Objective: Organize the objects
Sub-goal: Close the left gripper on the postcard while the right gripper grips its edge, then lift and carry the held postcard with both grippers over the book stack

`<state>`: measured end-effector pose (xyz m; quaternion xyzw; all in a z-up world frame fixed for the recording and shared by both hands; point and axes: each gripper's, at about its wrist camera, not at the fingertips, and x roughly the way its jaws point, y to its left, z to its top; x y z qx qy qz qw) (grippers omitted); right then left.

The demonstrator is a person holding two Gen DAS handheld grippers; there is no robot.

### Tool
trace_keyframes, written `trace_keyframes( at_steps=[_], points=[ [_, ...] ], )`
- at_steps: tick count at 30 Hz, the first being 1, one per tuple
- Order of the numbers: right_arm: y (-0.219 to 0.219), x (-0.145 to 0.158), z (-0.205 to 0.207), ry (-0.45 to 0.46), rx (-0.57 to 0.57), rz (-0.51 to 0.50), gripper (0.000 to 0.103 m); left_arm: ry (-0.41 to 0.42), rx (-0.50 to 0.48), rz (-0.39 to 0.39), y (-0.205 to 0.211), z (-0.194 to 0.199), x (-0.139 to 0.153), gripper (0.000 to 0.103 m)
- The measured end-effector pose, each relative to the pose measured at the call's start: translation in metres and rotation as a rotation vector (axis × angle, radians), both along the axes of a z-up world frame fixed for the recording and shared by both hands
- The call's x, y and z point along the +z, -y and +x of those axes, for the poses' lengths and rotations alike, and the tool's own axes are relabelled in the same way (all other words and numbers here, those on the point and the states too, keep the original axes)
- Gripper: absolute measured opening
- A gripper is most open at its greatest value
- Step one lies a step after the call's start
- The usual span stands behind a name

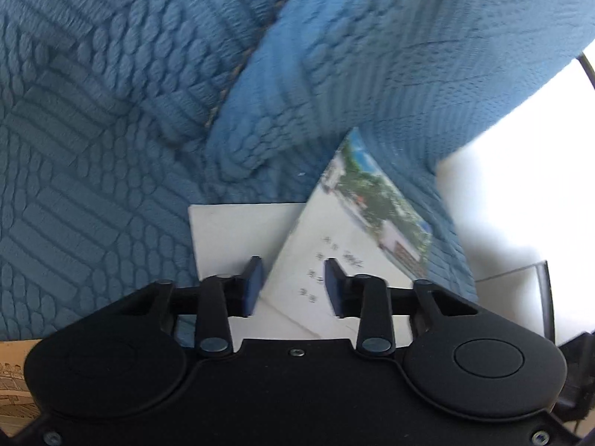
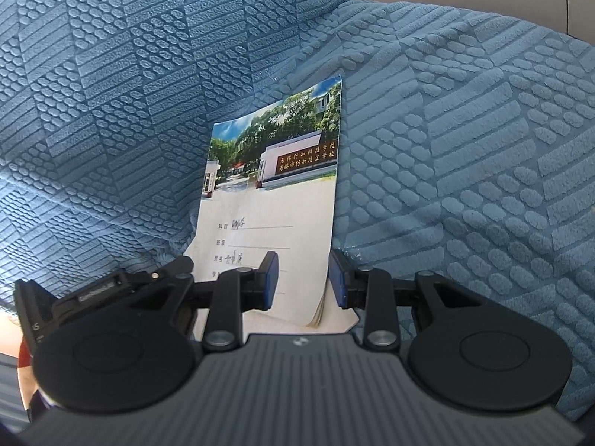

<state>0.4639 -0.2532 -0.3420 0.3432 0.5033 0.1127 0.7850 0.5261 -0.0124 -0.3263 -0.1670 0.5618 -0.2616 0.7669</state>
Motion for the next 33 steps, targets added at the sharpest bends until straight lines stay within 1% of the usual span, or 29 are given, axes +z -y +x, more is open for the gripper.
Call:
trace_keyframes(
  at_steps=[3,5,6,7,8,9,12,15,18,19,20,22,24,27,29,31,33],
  points=[
    [0.0,0.0,-0.002,-0.004,-0.006,0.007,0.033,-0.002,0.006,-0.01,-0.002,0.0,0.0,0.025],
    [0.0,0.0,-0.003,-0.006,-0.01,0.012,0.033,0.011,-0.004,0.015,0.0,-0.002,0.002,0.02],
    [0.0,0.0,-0.003,-0.007,-0.011,0.012,0.033,0.017,-0.007,0.037,0.002,-0.002,0.003,0.016],
    [0.001,0.001,-0.003,-0.007,-0.013,0.012,0.033,0.016,-0.006,0.056,0.0,-0.001,0.001,0.01],
    [0.001,0.001,-0.003,-0.009,-0.016,0.015,0.033,0.008,-0.002,0.076,0.0,0.0,0.002,0.007],
    [0.003,0.001,-0.003,-0.011,-0.016,0.026,0.034,0.003,0.001,0.091,0.0,0.0,0.003,0.006],
    [0.007,0.008,-0.004,0.012,-0.03,0.065,0.035,0.006,0.005,0.096,0.003,-0.001,0.009,0.005],
    [0.01,0.018,-0.006,0.058,-0.033,0.127,0.035,-0.013,0.033,0.06,0.0,-0.006,0.017,0.003],
    [0.013,0.025,-0.01,0.09,-0.039,0.186,0.036,-0.031,0.059,-0.006,-0.003,-0.013,0.027,0.002],
    [0.014,0.027,-0.011,0.1,-0.04,0.199,0.037,-0.037,0.068,-0.031,-0.004,-0.017,0.031,0.002],
    [0.015,0.029,-0.012,0.108,-0.043,0.209,0.042,-0.042,0.074,-0.054,-0.006,-0.02,0.035,0.001],
    [0.016,0.035,-0.014,0.143,-0.046,0.231,0.047,-0.045,0.095,-0.09,-0.009,-0.028,0.043,0.001],
    [0.018,0.043,-0.017,0.194,-0.06,0.251,0.056,-0.056,0.122,-0.128,-0.012,-0.034,0.047,0.001],
    [0.025,0.057,-0.023,0.285,-0.087,0.284,0.059,-0.073,0.162,-0.166,-0.016,-0.041,0.05,0.001],
    [0.029,0.061,-0.026,0.318,-0.103,0.33,0.062,-0.078,0.172,-0.178,-0.014,-0.044,0.052,0.001],
    [0.033,0.06,-0.029,0.317,-0.106,0.389,0.064,-0.088,0.182,-0.194,-0.016,-0.049,0.054,0.001],
    [0.027,0.055,-0.032,0.286,-0.062,0.449,0.067,-0.092,0.181,-0.202,-0.017,-0.054,0.057,0.001]
  ],
)
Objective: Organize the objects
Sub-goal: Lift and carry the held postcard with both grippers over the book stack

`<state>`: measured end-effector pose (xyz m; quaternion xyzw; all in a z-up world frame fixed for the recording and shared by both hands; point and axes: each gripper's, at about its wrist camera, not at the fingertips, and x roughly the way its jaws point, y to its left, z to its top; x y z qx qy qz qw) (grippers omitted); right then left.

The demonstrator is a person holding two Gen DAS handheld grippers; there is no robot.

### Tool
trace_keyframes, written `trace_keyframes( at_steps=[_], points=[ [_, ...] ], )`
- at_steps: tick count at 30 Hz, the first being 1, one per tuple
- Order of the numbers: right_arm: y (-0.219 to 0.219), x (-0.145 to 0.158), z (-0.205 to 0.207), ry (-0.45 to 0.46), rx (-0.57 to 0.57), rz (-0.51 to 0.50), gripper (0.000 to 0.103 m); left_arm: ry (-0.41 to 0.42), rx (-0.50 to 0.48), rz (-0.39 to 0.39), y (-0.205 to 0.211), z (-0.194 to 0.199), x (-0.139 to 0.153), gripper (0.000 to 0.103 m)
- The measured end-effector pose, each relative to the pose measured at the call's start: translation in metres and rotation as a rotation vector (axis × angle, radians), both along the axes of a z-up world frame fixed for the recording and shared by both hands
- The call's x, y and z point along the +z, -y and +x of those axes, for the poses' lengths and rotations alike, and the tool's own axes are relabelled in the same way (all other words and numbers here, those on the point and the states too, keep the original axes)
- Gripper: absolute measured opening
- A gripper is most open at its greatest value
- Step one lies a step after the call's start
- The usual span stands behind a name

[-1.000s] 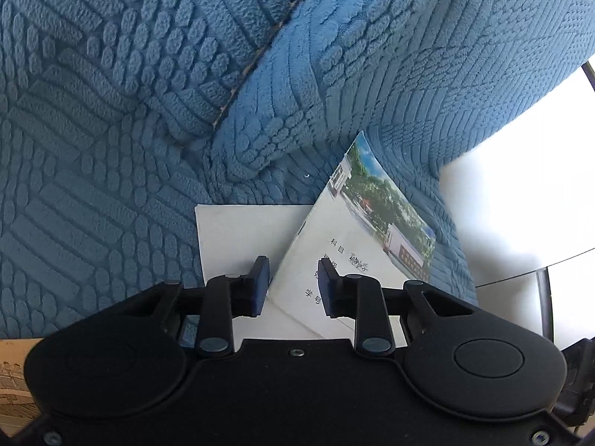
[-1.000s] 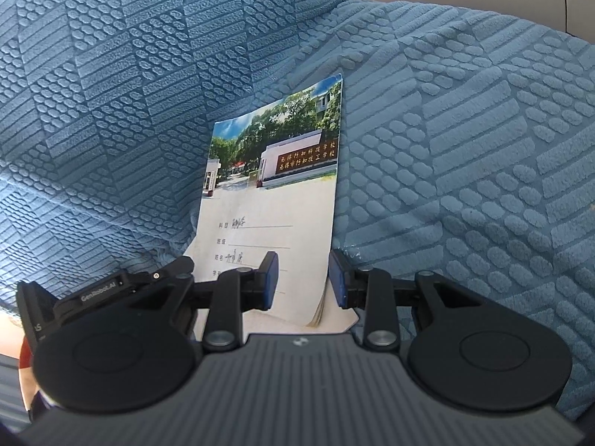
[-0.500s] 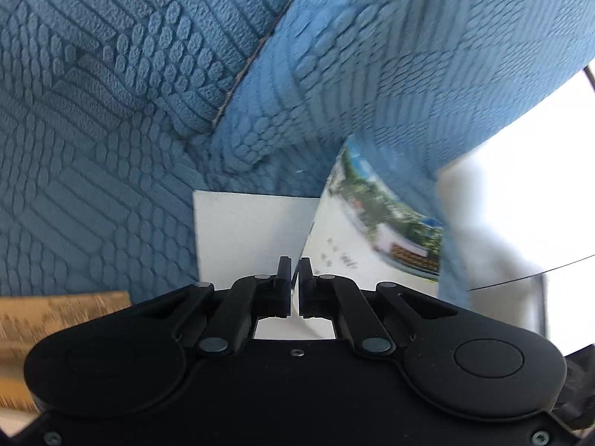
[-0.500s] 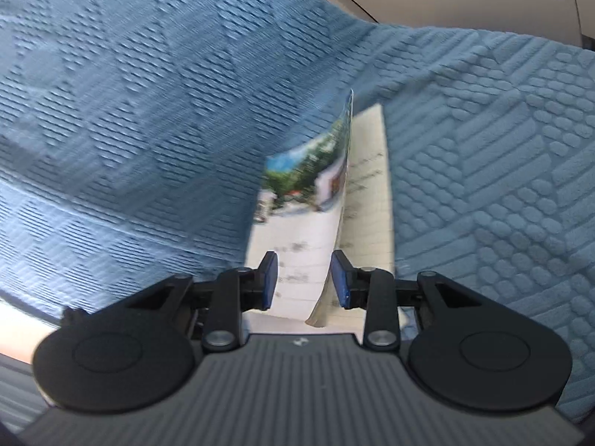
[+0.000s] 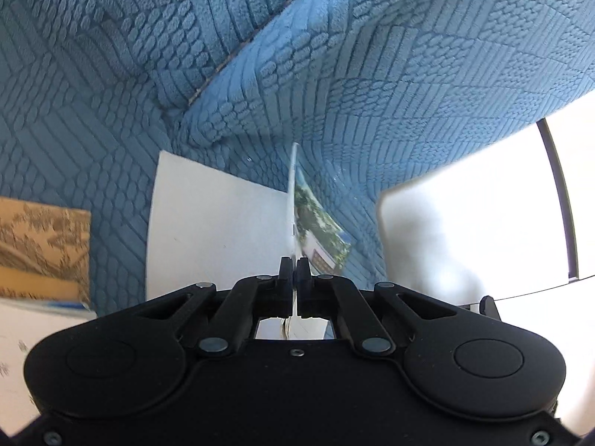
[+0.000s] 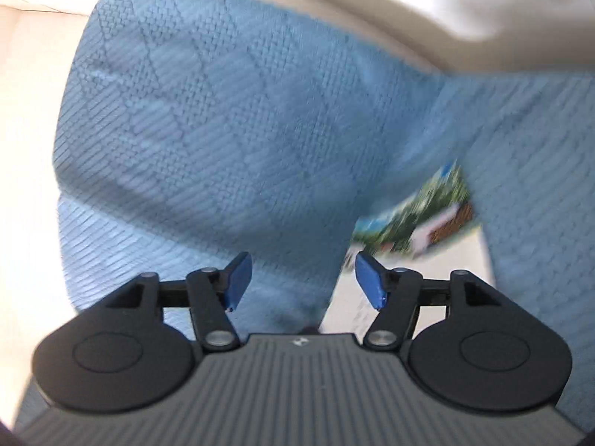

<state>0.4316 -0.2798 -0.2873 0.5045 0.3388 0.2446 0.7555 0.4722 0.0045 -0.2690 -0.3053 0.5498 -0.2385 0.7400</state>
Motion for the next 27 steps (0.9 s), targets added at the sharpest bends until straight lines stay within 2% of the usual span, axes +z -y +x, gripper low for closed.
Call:
trace_keyframes(
  at_steps=[4,8,12,17,27],
  points=[
    [-0.033,-0.017,-0.01,-0.05,0.148,0.052,0.069,0.027,-0.012,0.008,0.005,-0.007,0.006,0.001],
    [-0.048,-0.04,-0.017,-0.164,0.162,0.122,0.069,0.023,0.003,-0.014,0.004,-0.012,0.007,0.001],
    [-0.055,-0.055,-0.013,-0.221,0.162,0.148,0.069,0.005,-0.006,-0.051,0.002,-0.013,0.006,0.001],
    [-0.043,-0.073,-0.014,-0.272,0.102,0.155,0.069,-0.011,0.005,-0.093,-0.005,-0.014,0.008,0.001],
    [-0.008,-0.082,-0.004,-0.264,-0.033,0.16,0.068,-0.039,-0.002,-0.146,-0.019,-0.018,0.01,0.001]
  ],
)
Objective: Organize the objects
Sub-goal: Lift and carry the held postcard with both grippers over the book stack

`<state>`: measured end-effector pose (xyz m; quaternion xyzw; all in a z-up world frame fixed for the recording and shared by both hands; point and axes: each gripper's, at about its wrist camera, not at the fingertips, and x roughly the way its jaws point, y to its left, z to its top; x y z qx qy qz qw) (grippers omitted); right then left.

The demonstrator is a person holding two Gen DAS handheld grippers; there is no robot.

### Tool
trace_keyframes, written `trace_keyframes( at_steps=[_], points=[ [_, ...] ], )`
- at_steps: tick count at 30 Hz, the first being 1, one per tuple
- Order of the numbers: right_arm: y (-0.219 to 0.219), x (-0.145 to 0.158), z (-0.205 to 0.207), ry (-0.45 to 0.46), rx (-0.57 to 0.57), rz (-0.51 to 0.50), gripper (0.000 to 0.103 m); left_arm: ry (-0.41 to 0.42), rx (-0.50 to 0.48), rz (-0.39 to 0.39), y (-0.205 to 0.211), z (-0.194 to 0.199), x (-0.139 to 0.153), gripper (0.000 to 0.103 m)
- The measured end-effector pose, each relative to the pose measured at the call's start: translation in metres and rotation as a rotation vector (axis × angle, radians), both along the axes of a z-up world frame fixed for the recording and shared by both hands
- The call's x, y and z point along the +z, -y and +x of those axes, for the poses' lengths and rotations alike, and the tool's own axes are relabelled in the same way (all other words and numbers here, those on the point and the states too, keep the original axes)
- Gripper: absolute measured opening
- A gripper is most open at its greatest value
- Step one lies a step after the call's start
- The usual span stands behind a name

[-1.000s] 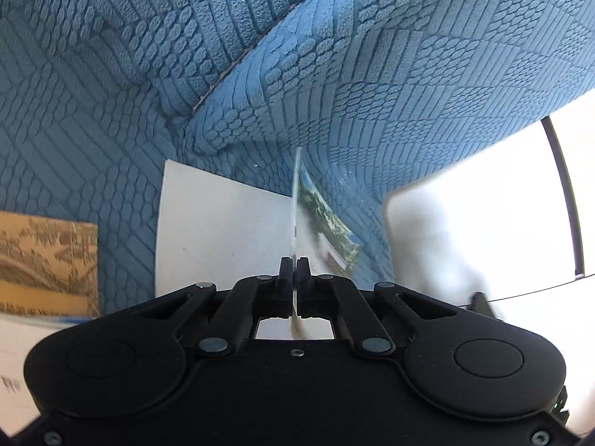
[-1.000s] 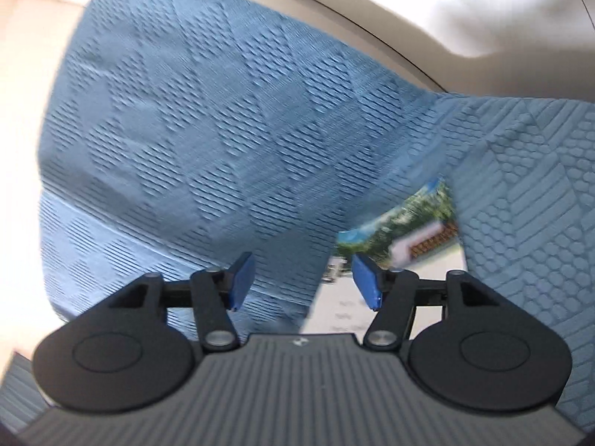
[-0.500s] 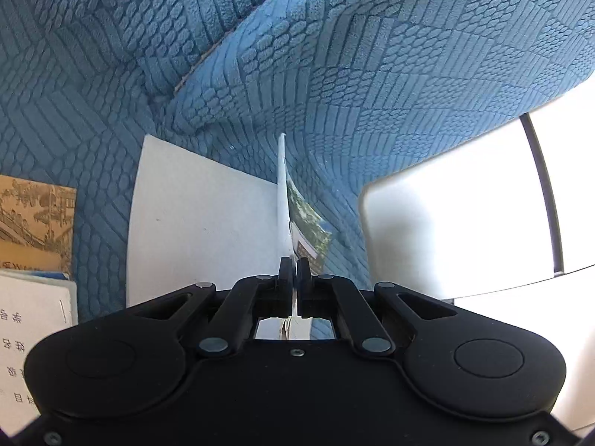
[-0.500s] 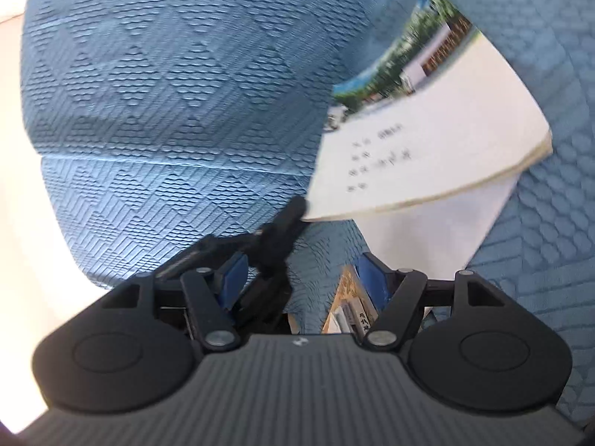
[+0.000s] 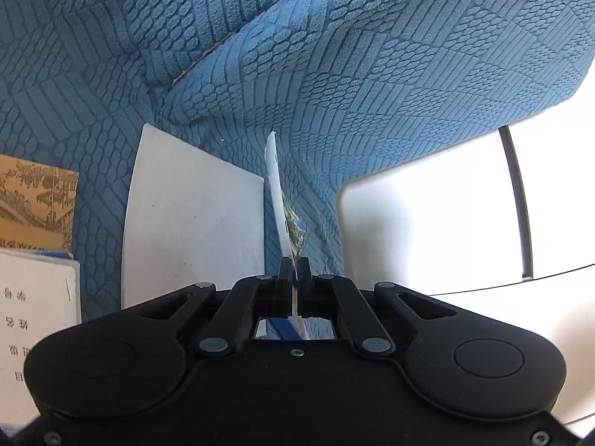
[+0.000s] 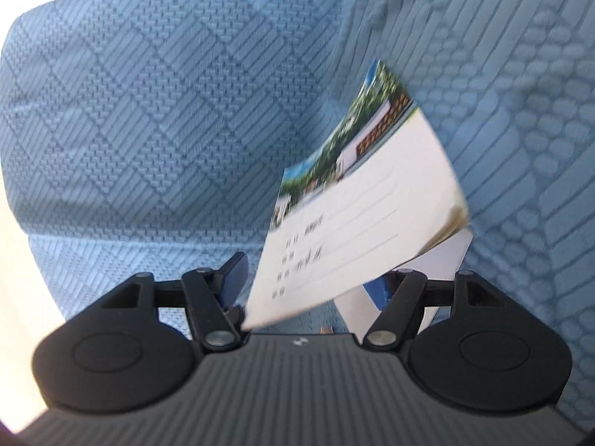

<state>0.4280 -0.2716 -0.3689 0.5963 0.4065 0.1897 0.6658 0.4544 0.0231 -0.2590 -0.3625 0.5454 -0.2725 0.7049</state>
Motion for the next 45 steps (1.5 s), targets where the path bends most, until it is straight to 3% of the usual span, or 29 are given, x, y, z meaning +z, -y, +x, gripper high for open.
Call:
trace_keyframes(
  at_steps=[2,4,6,8,9,12,14,16,17,26,28,31,34,41,45],
  points=[
    [0.005,0.0,0.002,-0.007,-0.03,-0.017,0.067,-0.01,0.004,-0.002,-0.001,-0.001,-0.002,0.001],
    [0.007,0.0,0.004,-0.006,-0.053,-0.033,0.059,-0.014,0.007,-0.004,-0.002,-0.001,-0.003,0.001],
    [0.007,0.003,0.007,0.005,-0.053,-0.055,0.031,-0.021,0.009,-0.01,-0.004,0.0,-0.004,0.002],
    [0.006,0.007,0.009,0.019,-0.037,-0.084,0.013,-0.035,-0.011,-0.029,-0.003,0.002,-0.006,0.003],
    [0.005,0.01,0.01,0.03,-0.033,-0.092,0.011,-0.043,-0.024,-0.046,-0.003,0.003,-0.008,0.003],
    [0.006,0.014,0.011,0.061,-0.02,-0.102,0.008,-0.064,-0.047,-0.06,0.001,0.003,-0.014,0.007],
    [0.008,0.015,0.011,0.072,-0.023,-0.093,0.006,-0.104,-0.045,-0.061,0.002,0.003,-0.022,0.016],
    [0.01,0.015,0.012,0.081,-0.014,-0.081,0.006,-0.14,-0.045,-0.056,0.005,0.003,-0.031,0.032],
    [0.01,0.016,0.011,0.089,-0.006,-0.08,0.005,-0.151,-0.046,-0.061,0.007,0.003,-0.035,0.033],
    [0.007,0.021,0.006,0.109,0.03,-0.074,0.005,-0.22,-0.04,-0.089,0.024,0.0,-0.061,0.031],
    [0.007,0.022,0.004,0.11,0.035,-0.083,0.005,-0.219,-0.036,-0.097,0.024,0.001,-0.061,0.025],
    [0.005,0.026,0.003,0.117,0.053,-0.128,0.006,-0.192,-0.025,-0.082,0.023,-0.001,-0.056,0.017],
    [0.002,0.033,0.002,0.134,0.091,-0.243,0.006,-0.166,-0.003,-0.071,0.02,-0.009,-0.05,0.009],
    [0.001,0.046,-0.014,0.194,0.151,-0.359,0.008,-0.085,0.005,0.017,0.016,-0.029,-0.03,0.008],
    [-0.001,0.058,-0.022,0.22,0.162,-0.366,0.007,-0.1,0.046,-0.026,0.004,-0.049,-0.021,0.008]
  ],
)
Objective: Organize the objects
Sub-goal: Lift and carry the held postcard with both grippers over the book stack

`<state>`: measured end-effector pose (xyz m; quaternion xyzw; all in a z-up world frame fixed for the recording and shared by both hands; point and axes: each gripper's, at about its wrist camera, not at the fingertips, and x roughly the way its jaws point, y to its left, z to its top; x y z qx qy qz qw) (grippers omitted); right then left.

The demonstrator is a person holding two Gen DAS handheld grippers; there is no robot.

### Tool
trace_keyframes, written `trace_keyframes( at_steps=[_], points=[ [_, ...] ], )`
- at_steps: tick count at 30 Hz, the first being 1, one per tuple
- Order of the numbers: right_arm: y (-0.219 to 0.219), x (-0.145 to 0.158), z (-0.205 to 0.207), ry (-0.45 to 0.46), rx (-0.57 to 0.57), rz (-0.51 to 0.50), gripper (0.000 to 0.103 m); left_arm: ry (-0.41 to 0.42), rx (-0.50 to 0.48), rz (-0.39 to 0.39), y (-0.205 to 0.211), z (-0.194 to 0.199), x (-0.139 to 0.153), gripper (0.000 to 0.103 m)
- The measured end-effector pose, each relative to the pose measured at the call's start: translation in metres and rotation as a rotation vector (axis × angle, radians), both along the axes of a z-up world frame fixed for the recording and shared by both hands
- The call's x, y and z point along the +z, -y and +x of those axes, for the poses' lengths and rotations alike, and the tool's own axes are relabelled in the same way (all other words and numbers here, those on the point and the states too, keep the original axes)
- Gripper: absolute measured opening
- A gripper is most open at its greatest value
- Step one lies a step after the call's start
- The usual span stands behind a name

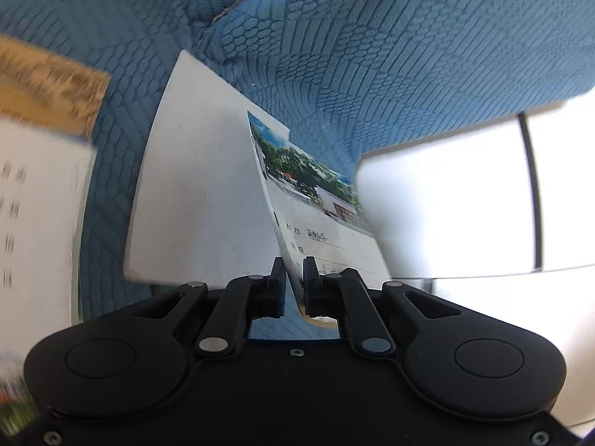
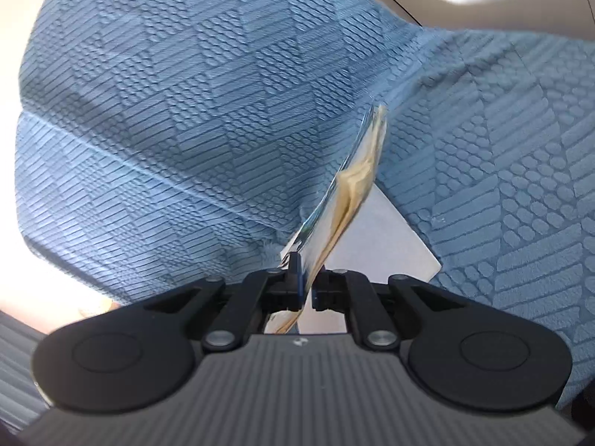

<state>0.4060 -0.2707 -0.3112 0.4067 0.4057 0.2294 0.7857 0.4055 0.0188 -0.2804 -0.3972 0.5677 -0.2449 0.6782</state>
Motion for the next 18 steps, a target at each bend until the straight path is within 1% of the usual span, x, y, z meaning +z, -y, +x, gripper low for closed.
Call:
trace_keyframes(
  at_steps=[3,6,10,12,15,18],
  points=[
    [-0.003,0.014,-0.004,-0.001,0.027,0.0,0.007,-0.001,0.022,-0.012,-0.009,-0.011,0.012,0.008],
    [-0.011,0.032,-0.008,0.012,0.05,0.006,0.007,0.014,0.03,0.002,-0.018,-0.021,0.03,0.008],
    [-0.021,0.054,-0.017,0.002,0.089,0.035,0.008,0.058,0.026,0.045,-0.032,-0.031,0.064,0.008],
    [-0.025,0.066,-0.02,-0.002,0.113,0.048,0.008,0.072,0.026,0.053,-0.042,-0.035,0.082,0.008],
    [-0.037,0.089,-0.026,0.018,0.148,0.044,0.008,0.094,0.027,0.071,-0.054,-0.039,0.105,0.009],
    [-0.048,0.11,-0.033,0.045,0.172,0.039,0.008,0.113,0.044,0.063,-0.07,-0.046,0.125,0.009]
  ],
)
